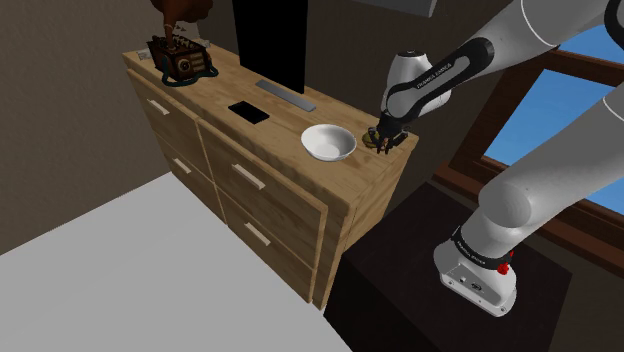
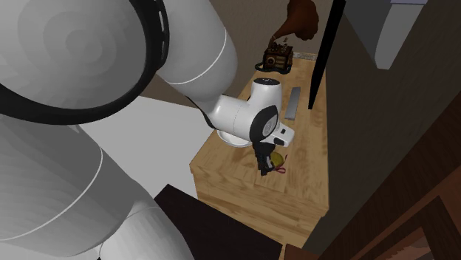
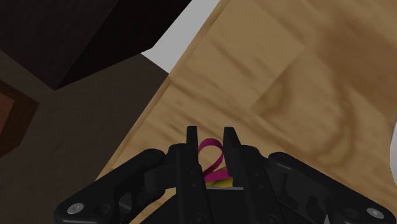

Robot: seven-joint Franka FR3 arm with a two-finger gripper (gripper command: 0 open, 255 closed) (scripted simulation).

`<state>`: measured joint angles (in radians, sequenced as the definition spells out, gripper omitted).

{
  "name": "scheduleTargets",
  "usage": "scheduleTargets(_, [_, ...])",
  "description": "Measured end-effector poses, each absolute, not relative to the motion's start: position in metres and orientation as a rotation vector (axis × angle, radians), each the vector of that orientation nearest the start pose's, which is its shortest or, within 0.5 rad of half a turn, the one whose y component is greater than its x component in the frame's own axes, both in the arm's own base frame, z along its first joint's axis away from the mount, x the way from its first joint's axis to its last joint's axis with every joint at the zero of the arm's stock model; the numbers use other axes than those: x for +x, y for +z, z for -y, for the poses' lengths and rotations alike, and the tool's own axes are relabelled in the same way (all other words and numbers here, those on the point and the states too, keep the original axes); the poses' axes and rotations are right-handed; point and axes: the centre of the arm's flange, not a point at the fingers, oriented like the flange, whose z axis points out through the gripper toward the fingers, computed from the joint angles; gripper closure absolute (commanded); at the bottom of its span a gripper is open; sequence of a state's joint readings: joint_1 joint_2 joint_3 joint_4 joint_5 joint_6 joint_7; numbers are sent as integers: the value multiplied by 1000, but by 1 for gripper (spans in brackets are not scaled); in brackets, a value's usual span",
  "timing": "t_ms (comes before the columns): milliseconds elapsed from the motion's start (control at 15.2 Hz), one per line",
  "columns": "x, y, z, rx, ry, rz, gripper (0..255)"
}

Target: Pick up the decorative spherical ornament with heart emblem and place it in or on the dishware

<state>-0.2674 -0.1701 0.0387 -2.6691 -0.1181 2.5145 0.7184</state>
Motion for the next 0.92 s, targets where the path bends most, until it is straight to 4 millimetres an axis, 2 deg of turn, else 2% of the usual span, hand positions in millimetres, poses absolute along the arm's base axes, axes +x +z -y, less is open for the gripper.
scheduleTargets(264, [403,301,93,-2925,-53,-1328,255])
scheduleTargets(924, [403,353,93,-2925,-53,-1328,255])
